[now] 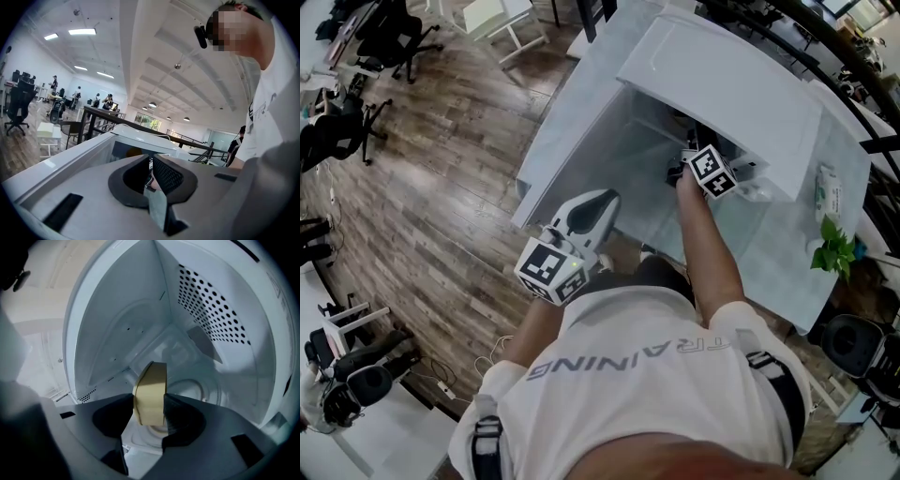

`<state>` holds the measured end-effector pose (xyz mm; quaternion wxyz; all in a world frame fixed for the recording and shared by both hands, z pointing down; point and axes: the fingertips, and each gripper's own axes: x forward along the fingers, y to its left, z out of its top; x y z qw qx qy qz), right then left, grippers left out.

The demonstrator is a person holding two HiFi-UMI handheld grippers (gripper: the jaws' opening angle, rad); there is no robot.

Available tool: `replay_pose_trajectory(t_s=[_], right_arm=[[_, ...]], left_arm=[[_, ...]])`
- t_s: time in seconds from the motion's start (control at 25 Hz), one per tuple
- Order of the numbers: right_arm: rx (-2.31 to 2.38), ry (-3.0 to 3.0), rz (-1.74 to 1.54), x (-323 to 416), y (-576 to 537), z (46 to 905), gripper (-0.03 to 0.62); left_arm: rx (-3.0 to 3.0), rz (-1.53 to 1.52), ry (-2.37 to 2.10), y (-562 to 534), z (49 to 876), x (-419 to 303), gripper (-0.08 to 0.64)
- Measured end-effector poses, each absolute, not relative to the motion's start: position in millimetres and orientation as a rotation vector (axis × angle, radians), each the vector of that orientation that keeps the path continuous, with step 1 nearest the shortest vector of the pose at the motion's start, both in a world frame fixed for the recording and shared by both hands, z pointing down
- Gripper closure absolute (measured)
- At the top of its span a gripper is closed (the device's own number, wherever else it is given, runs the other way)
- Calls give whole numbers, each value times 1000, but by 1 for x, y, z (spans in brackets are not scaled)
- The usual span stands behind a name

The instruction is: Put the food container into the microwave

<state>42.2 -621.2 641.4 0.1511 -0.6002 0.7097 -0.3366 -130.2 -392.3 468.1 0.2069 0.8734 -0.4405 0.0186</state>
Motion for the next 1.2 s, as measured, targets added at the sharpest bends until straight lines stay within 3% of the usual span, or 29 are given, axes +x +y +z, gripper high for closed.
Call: replay_pose_trajectory(t_s=[0.44, 0.76, 0.88, 1.0, 1.2], right_arm=[[-1746, 2190, -980, 32, -611, 655, 313], [-1827, 2334, -1033, 27, -601, 675, 313], [-1839, 2288, -1086, 34, -598, 677, 393], [-1831, 2258, -1130, 39, -597, 680, 419], [-1859, 2305, -1141, 37, -593, 684, 517]], left_arm=[[2434, 17, -1197, -391, 466, -134, 509], [2391, -8, -1199, -387, 472, -139, 509], [2396, -7, -1190, -385, 473, -138, 509], [2419, -5, -1169, -383, 472, -134, 510], [2418, -9, -1157, -383, 470, -134, 509]])
